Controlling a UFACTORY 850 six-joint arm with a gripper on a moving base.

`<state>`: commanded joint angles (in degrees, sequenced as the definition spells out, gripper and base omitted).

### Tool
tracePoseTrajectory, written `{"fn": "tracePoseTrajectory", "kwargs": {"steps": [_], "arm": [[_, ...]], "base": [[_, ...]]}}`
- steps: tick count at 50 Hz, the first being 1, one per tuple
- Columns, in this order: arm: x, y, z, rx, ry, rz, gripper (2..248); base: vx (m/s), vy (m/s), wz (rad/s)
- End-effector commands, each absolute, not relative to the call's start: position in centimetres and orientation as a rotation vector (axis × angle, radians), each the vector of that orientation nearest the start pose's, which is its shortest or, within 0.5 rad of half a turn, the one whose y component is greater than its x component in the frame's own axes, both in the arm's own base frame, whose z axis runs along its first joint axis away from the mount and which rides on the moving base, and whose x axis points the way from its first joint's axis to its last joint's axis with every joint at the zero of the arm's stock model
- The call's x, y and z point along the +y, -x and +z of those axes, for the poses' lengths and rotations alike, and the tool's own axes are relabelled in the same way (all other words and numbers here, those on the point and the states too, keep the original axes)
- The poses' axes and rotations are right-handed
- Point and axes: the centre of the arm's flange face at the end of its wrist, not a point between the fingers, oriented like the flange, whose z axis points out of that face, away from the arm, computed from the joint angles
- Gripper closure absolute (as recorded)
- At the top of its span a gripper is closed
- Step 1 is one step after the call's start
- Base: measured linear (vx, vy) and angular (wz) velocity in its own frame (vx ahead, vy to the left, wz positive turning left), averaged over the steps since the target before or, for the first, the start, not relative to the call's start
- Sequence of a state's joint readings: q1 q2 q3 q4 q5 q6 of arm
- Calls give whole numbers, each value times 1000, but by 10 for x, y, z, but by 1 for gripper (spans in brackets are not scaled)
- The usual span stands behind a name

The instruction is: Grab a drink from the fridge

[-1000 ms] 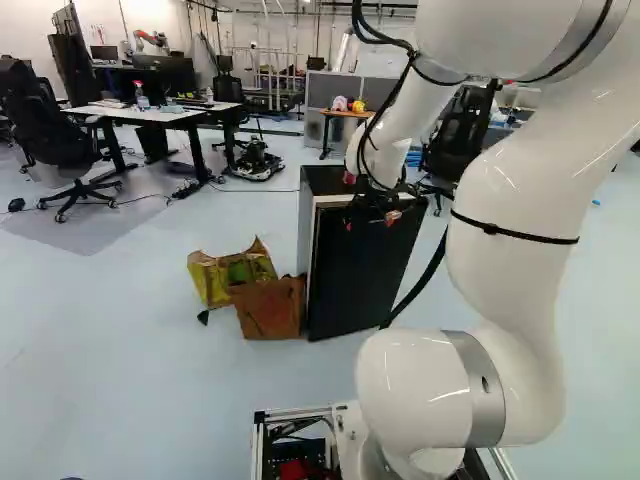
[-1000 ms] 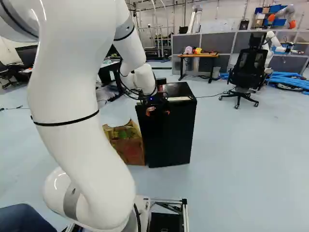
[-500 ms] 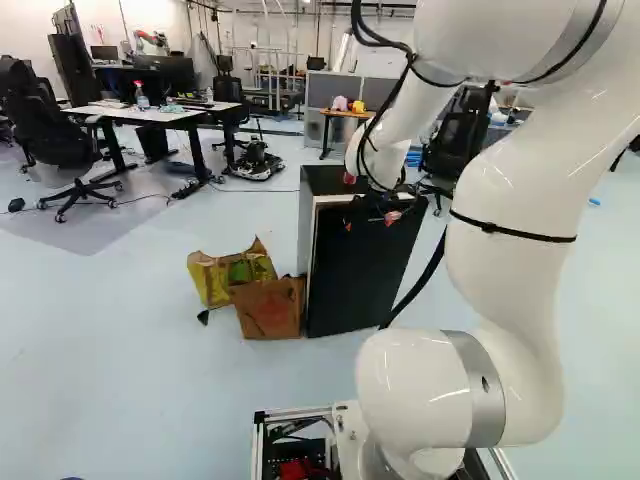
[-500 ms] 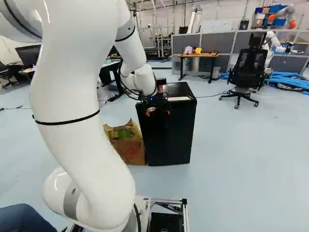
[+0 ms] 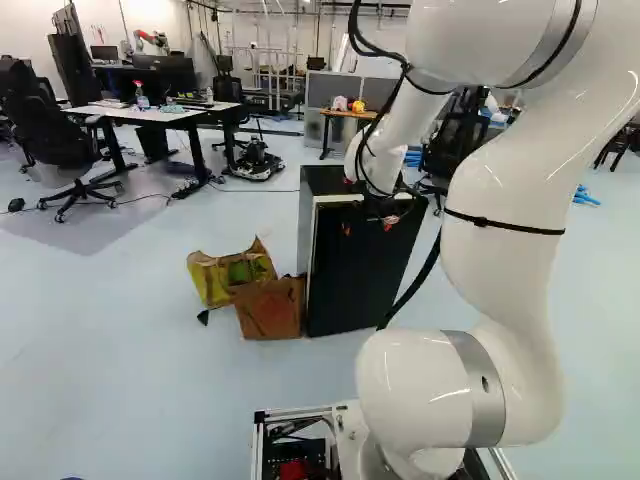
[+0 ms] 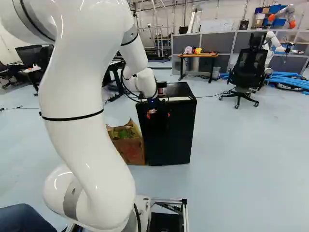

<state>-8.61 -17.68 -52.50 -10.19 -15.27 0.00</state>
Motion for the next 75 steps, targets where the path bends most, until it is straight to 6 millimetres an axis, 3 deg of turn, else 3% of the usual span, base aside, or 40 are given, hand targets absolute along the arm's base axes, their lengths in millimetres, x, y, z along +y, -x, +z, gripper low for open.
{"fn": "tracePoseTrajectory", "kwargs": {"steps": [15,75], "arm": [[-82,-514,375,-23,3196,-524,3],[-82,-520,377,-28,3177,-626,3]], "base": [[0,0,0],[0,0,0]]}}
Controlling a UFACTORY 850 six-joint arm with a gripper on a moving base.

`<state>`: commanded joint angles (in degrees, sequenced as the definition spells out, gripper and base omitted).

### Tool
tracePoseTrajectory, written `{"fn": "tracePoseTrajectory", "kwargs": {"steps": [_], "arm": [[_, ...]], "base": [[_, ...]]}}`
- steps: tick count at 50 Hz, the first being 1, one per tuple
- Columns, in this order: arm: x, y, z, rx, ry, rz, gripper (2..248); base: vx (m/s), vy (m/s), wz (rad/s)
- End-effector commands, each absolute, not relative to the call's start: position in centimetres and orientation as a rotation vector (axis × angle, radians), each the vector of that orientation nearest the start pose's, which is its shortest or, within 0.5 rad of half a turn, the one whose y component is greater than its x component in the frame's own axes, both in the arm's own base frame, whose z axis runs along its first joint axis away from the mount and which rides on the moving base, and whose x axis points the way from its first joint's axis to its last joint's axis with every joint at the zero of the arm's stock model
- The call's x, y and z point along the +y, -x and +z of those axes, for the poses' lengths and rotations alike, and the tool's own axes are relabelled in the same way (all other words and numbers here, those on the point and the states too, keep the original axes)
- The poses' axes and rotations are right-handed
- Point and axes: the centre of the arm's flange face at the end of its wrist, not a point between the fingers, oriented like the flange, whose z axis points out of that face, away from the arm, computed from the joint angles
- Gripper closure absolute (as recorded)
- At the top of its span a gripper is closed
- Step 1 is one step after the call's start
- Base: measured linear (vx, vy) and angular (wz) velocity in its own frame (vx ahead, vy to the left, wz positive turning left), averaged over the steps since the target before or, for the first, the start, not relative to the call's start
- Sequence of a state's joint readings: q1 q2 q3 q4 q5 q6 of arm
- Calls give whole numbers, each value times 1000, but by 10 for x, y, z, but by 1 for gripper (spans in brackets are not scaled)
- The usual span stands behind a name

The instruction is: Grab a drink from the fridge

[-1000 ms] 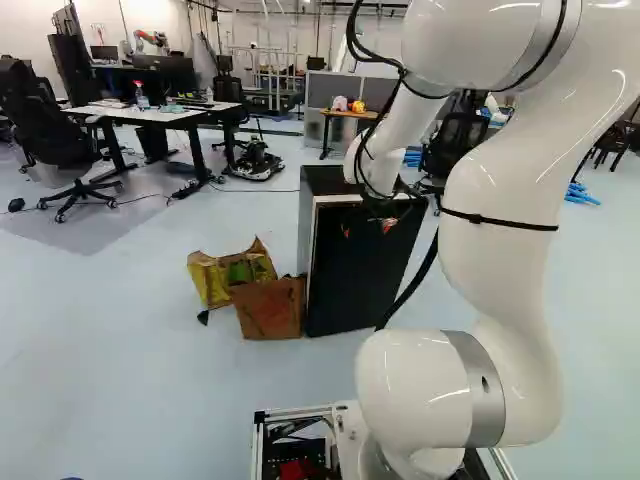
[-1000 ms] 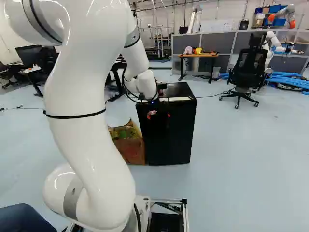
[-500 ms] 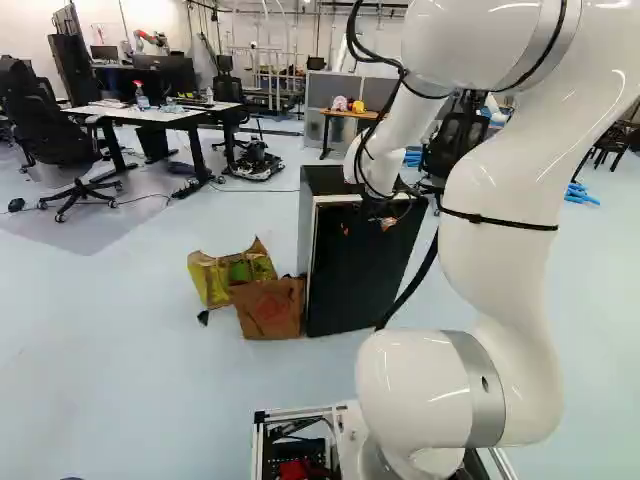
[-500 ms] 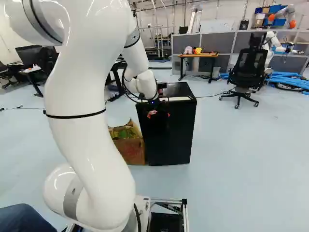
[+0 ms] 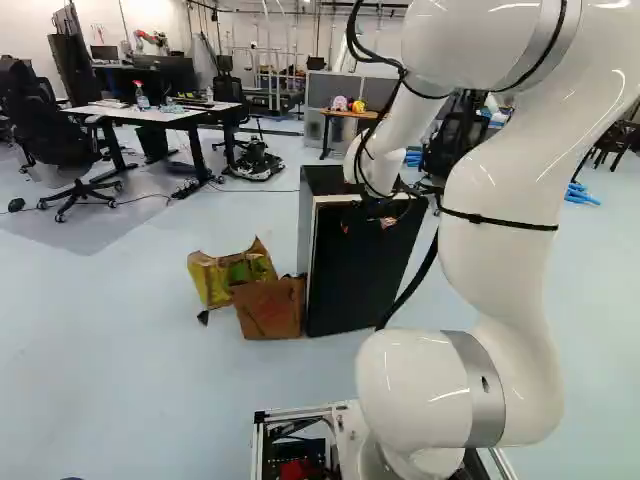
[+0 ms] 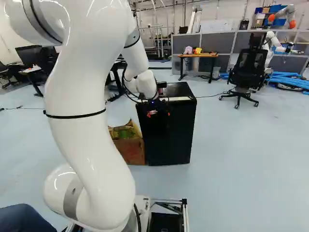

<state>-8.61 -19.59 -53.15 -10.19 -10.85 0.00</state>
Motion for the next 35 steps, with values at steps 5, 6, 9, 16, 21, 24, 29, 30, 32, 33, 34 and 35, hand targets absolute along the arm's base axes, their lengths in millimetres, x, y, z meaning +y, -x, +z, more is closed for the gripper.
{"fn": "tracePoseTrajectory", "kwargs": {"steps": [5,6,9,16,21,24,29,30,32,33,34,35], "arm": [[-82,-520,377,-29,3175,-637,3],[-82,-521,377,-29,3174,-639,3],[-82,-521,377,-29,3173,-646,3],[-82,-522,377,-30,3169,-663,3],[-82,-523,378,-31,3166,-677,3],[-82,-523,378,-31,3164,-688,3],[-82,-524,378,-32,3159,-707,3],[-82,-524,378,-32,3158,-711,3],[-82,-525,379,-33,3156,-719,3],[-82,-525,379,-33,3155,-724,3],[-82,-525,379,-33,3154,-728,3],[-81,-525,379,-33,3153,-732,3]], "base": [[0,0,0],[0,0,0],[0,0,0],[0,0,0],[0,0,0],[0,0,0],[0,0,0],[0,0,0],[0,0,0],[0,0,0],[0,0,0],[0,0,0]]}}
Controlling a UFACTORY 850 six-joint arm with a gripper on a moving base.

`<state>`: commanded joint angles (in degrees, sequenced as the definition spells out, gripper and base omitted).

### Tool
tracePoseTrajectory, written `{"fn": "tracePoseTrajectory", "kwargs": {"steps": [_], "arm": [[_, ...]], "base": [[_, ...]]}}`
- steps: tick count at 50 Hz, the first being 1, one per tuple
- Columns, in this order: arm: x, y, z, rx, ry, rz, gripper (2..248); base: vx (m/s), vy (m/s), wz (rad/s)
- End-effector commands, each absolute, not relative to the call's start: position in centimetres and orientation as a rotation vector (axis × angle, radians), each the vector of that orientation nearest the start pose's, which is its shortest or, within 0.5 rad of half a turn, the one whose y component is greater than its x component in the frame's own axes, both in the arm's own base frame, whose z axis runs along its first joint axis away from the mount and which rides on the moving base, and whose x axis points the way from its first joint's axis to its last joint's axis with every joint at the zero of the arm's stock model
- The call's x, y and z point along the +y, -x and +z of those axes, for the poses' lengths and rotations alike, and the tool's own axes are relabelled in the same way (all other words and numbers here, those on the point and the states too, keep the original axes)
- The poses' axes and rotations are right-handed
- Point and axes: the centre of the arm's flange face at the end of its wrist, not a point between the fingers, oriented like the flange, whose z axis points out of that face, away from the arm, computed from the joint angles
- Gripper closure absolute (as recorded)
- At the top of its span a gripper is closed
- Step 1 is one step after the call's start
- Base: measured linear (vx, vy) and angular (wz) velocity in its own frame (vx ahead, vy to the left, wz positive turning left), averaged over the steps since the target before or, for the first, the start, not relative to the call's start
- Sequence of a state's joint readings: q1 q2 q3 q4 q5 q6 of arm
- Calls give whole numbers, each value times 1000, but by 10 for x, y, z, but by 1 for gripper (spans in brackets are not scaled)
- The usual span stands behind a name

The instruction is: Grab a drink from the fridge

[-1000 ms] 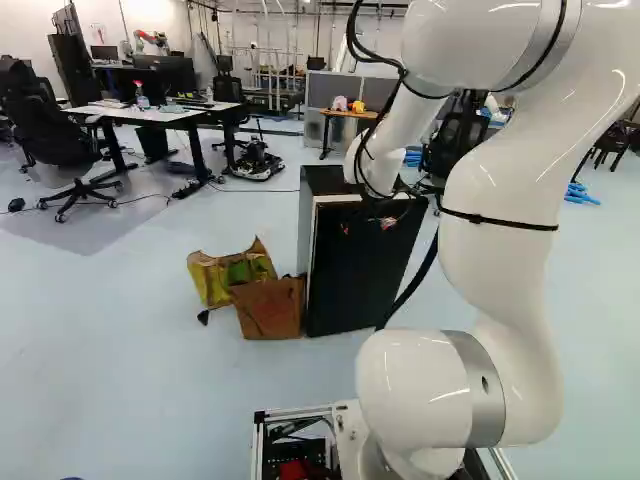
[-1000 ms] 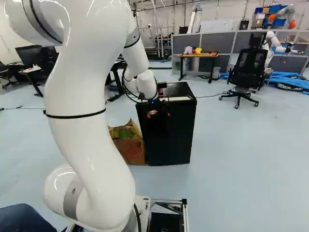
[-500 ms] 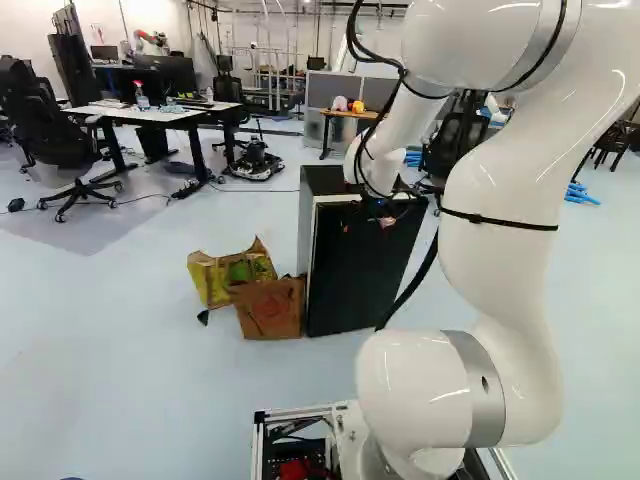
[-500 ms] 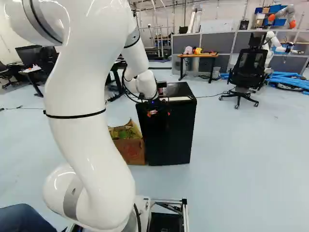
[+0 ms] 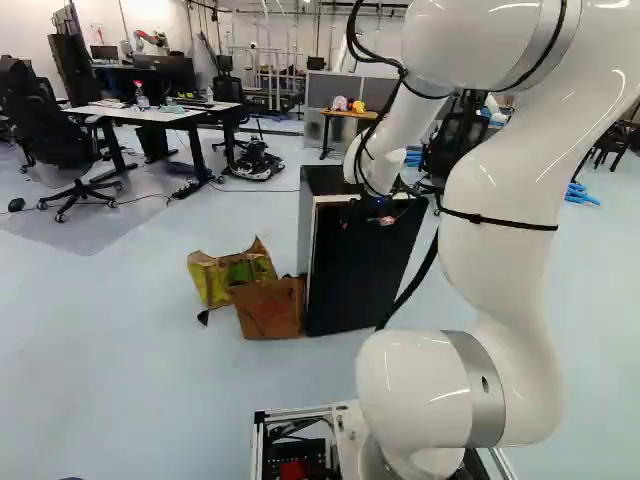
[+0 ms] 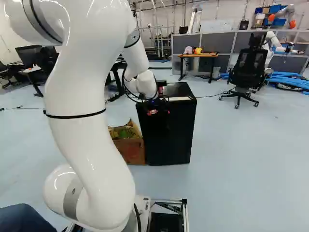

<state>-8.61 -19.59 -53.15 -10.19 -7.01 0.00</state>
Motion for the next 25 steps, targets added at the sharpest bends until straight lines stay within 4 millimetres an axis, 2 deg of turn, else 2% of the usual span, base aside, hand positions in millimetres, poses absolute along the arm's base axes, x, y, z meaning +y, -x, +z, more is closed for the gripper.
{"fn": "tracePoseTrajectory", "kwargs": {"steps": [25], "arm": [[-81,-528,380,-36,3141,-782,3]], "base": [[0,0,0]]}}
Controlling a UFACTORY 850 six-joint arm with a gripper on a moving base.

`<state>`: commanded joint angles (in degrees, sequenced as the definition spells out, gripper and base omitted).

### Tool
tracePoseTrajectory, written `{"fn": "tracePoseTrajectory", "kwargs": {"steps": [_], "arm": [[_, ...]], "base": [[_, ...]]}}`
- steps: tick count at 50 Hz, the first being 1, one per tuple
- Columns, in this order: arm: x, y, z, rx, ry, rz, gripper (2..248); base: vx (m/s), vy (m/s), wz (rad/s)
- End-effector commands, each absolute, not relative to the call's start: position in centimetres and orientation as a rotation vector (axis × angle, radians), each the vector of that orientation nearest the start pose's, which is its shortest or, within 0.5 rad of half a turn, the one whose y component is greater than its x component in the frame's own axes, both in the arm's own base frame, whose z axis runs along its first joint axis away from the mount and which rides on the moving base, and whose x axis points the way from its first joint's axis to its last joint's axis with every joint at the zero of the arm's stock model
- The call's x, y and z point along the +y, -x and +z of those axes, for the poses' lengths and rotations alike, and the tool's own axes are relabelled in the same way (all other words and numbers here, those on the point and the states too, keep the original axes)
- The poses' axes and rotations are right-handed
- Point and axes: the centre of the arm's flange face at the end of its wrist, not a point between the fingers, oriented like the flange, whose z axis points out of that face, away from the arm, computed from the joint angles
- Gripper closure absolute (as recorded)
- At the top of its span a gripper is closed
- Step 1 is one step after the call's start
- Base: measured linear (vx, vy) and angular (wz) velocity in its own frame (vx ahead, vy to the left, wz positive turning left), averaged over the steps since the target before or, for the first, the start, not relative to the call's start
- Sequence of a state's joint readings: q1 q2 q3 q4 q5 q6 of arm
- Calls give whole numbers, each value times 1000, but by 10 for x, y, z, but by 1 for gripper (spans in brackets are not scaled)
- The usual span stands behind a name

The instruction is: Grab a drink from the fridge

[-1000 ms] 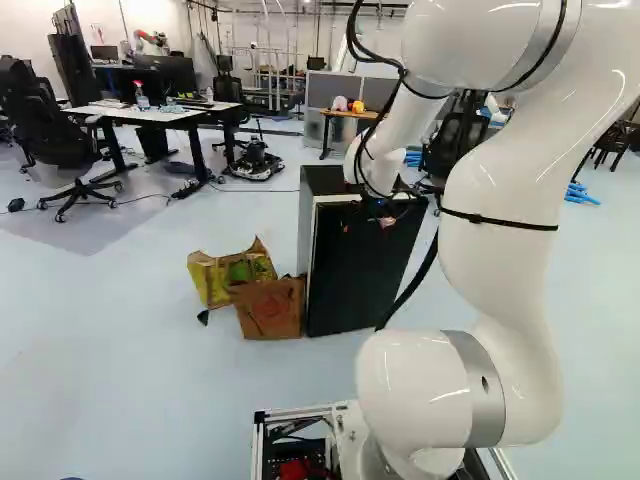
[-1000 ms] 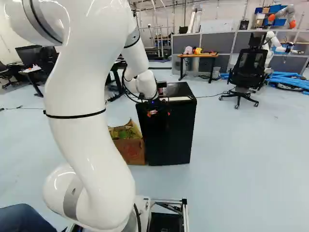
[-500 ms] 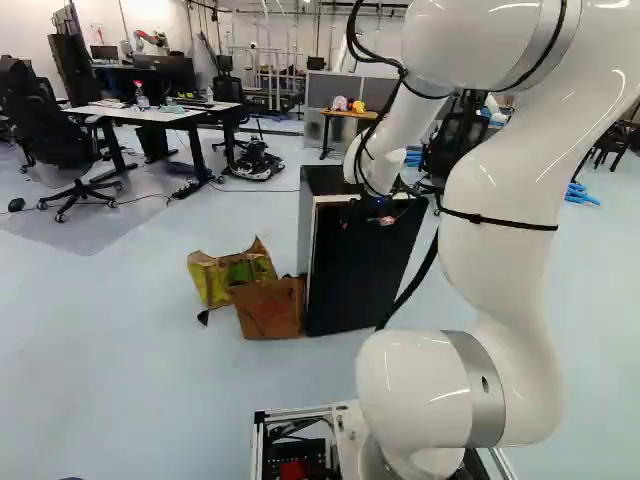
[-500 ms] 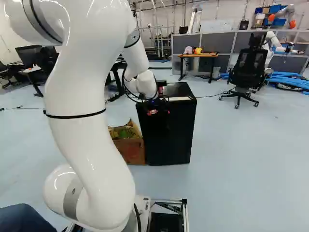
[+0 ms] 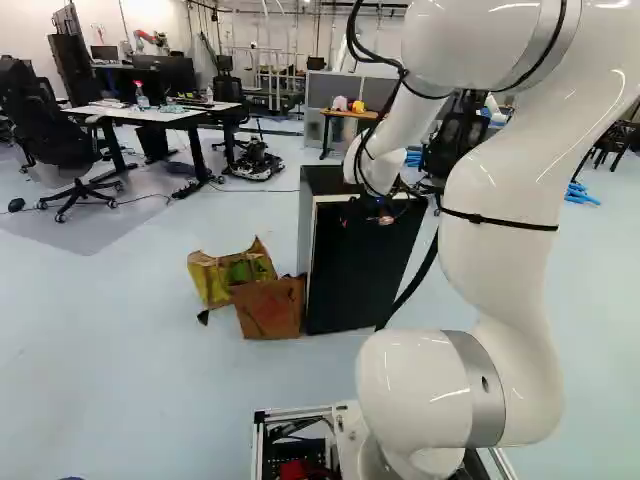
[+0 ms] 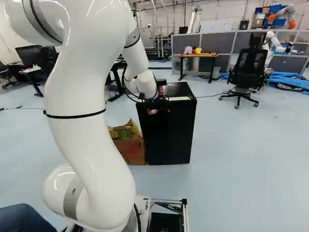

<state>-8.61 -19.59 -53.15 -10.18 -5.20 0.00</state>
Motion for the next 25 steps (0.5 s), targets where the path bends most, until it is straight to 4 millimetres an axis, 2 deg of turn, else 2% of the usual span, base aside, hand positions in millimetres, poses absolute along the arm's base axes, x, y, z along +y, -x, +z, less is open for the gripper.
{"fn": "tracePoseTrajectory", "kwargs": {"steps": [25], "arm": [[-81,-517,376,64,3161,-581,3]], "base": [[0,0,0]]}}
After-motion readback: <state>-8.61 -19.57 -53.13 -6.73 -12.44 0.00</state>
